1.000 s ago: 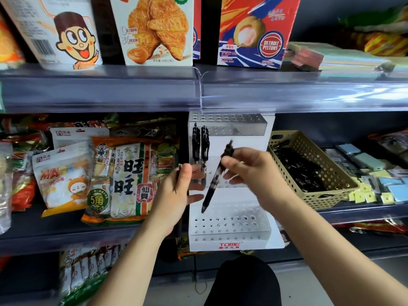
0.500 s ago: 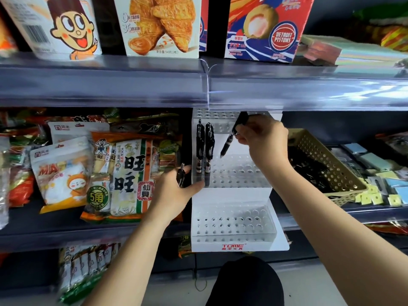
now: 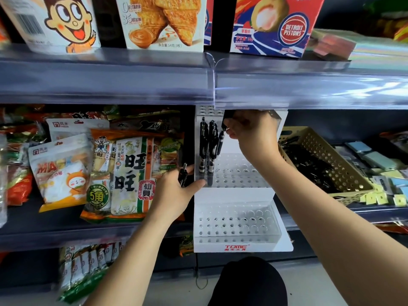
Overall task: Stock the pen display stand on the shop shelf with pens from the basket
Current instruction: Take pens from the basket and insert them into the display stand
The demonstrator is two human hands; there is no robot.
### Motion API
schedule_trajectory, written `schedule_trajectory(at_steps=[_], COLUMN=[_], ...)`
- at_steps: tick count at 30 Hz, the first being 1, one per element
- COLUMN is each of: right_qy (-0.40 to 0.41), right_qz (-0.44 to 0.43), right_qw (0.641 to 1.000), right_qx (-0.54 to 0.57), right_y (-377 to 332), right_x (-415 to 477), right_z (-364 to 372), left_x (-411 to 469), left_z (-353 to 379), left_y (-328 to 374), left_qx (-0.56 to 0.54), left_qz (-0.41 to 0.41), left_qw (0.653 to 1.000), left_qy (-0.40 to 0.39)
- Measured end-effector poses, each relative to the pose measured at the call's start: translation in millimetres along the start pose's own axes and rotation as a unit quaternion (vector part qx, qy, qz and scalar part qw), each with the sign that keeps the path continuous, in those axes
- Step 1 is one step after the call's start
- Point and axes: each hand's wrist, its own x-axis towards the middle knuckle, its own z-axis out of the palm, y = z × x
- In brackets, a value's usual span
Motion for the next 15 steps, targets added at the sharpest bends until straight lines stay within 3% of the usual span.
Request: schedule_trajectory(at_steps=[7, 15], right_qy=[-0.090, -0.103], right_qz=[0.022, 0.071], right_qw=[0.989, 0.978], right_qx=[-0.112, -0.167], right_y=[7.3, 8.3], right_x=[-4.6, -6.3], right_z=[4.9, 7.6], left_x=[4.3, 5.7], left_z=[1.6, 2.5], left_y=[-6.4, -9.0], left_qx=[0.006, 0.012], left_qz=[0.008, 0.012], left_qw=[1.000, 1.000], left_qy=[0.002, 0.012])
